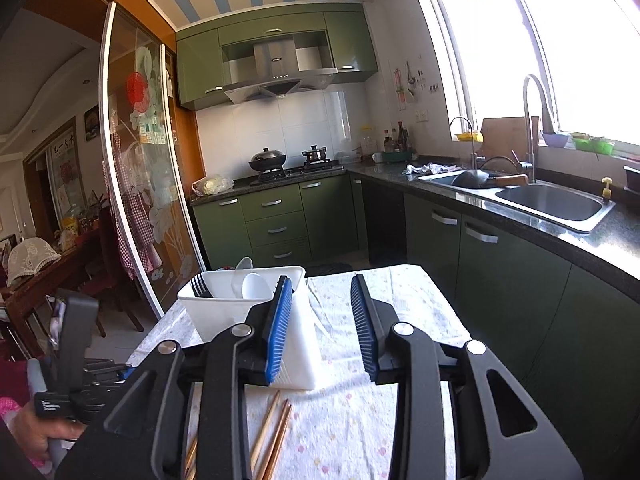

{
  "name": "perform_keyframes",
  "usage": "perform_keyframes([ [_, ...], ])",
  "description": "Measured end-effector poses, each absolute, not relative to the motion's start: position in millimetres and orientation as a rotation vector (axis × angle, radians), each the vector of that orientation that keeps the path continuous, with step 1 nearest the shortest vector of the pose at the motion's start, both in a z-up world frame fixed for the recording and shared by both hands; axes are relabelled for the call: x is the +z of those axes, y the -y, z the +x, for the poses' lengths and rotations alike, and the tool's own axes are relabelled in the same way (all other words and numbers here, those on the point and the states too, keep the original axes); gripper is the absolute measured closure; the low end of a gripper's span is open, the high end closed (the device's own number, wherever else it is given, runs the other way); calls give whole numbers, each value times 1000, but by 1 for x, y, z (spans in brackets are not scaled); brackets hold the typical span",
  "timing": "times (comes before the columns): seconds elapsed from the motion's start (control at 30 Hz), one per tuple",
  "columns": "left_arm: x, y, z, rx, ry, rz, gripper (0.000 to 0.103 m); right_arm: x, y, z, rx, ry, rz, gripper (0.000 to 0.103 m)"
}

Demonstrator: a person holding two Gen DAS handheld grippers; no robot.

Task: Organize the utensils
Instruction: 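Put the clear spoon in the holder with the left tool while the right tool drops the white spoon, then grasp a wooden chopstick with the left tool while the right tool grasps another chopstick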

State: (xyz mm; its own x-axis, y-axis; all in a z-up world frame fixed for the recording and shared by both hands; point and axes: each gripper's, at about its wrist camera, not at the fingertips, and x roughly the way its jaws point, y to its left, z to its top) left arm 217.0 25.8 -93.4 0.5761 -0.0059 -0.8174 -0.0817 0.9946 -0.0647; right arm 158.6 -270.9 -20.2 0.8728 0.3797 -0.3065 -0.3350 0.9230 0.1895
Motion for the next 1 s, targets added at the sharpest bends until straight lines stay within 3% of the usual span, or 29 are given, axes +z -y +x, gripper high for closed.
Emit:
perform_keyframes([
  [0.23, -135, -25, 235, 67, -1146, -143, 69, -27, 284, 152, 395, -390, 145, 72],
  [0.57, -140, -15, 241, 92, -1183, -97, 73, -28, 286, 164, 408, -470, 126, 68],
  [0.63, -140, -14, 240, 91, -1182, -85, 78, -35, 272, 172, 432, -539, 74, 68],
  [0.7, -140, -16, 239, 89, -1184, -80, 94, -48, 256, 181, 478, -643, 30, 68],
  [1.0, -140, -33, 233, 57, -1174, -75, 96, -136, 211, 221, 537, -1036, -42, 71],
])
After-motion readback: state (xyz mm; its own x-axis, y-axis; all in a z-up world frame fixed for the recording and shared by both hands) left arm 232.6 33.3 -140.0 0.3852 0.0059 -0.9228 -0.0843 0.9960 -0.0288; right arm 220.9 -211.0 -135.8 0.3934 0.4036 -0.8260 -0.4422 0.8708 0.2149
